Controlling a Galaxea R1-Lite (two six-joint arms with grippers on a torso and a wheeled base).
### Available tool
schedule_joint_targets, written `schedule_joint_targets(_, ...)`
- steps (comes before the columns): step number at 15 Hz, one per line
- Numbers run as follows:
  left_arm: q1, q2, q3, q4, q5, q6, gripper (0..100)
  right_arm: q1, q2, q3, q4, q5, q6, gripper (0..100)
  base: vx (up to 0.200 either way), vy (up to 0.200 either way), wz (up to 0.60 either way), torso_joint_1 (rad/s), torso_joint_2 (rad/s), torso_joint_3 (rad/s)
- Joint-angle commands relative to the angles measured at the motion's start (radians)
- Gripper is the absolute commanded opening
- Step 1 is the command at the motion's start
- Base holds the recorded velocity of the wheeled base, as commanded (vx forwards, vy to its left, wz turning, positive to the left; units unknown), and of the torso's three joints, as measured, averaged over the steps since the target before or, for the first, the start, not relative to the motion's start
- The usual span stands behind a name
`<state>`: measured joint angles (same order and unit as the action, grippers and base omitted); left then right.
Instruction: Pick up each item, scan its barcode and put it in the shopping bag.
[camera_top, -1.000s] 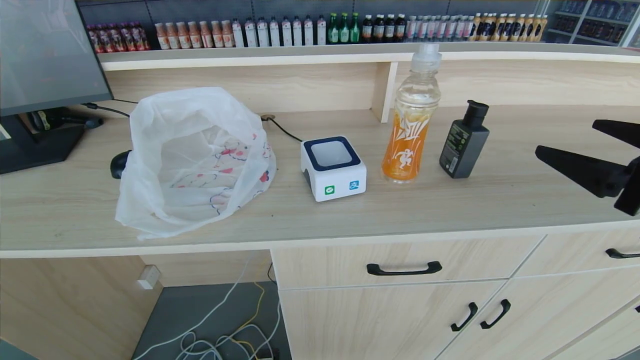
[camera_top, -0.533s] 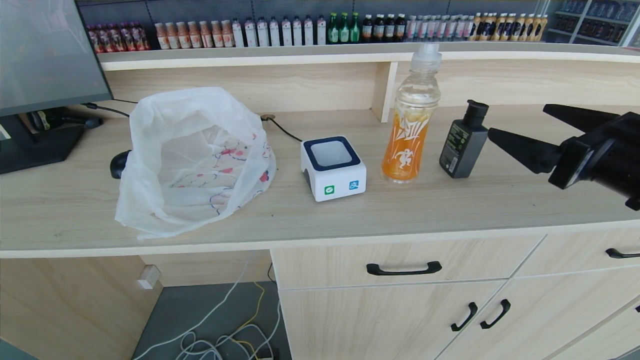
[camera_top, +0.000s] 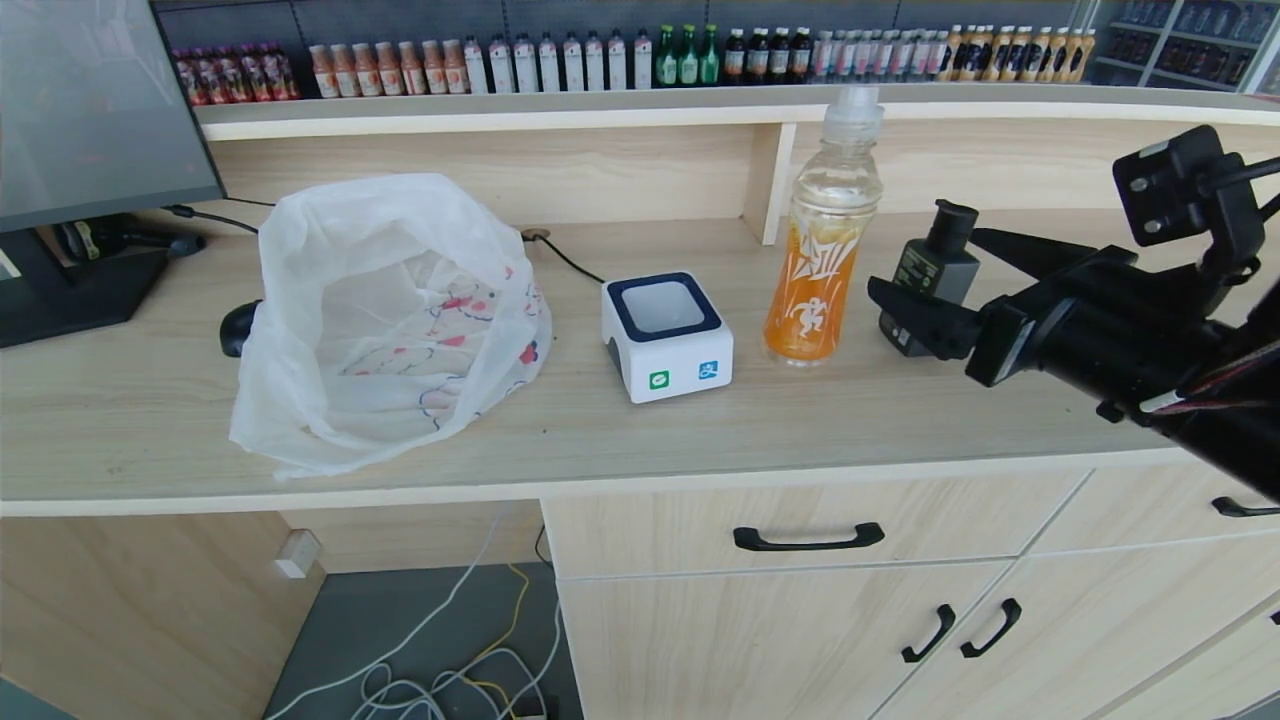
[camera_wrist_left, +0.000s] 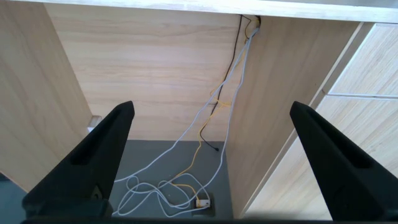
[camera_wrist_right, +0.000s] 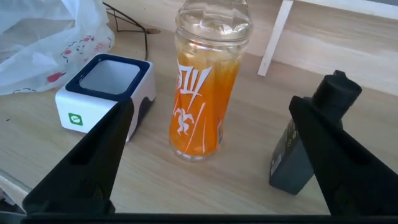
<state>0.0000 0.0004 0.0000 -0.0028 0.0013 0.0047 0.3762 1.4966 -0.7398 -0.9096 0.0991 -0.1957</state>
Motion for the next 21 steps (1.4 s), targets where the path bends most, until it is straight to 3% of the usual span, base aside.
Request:
schedule_joint_targets(1, 0.000, 0.000, 0.000, 0.000, 0.000, 0.000, 100, 0.043, 0.030, -0.006, -0.002, -0.010, 0.001, 100, 0.000, 0.000, 0.00, 0.000, 0.00, 0.000)
schedule_joint_targets(5, 0.000, 0.000, 0.000, 0.000, 0.000, 0.000, 100, 0.089, 0.109, -0.033, -0.088, -0.087, 0.001, 100, 0.000, 0.000, 0.00, 0.000, 0.00, 0.000)
schedule_joint_targets(7, 0.000, 0.000, 0.000, 0.000, 0.000, 0.000, 100, 0.112, 0.159, -0.038, -0.187, -0.184, 0.064, 100, 0.000, 0.000, 0.00, 0.000, 0.00, 0.000)
schedule_joint_targets(9, 0.000, 0.000, 0.000, 0.000, 0.000, 0.000, 100, 0.152, 0.169, -0.056, -0.187, -0.242, 0.110, 100, 0.000, 0.000, 0.00, 0.000, 0.00, 0.000)
schedule_joint_targets(17, 0.000, 0.000, 0.000, 0.000, 0.000, 0.000, 100, 0.150, 0.269, -0.062, -0.264, -0.272, 0.111, 100, 0.000, 0.000, 0.00, 0.000, 0.00, 0.000)
schedule_joint_targets(21, 0.000, 0.000, 0.000, 0.000, 0.000, 0.000, 100, 0.147, 0.314, -0.138, -0.264, -0.300, 0.116, 100, 0.000, 0.000, 0.00, 0.000, 0.00, 0.000)
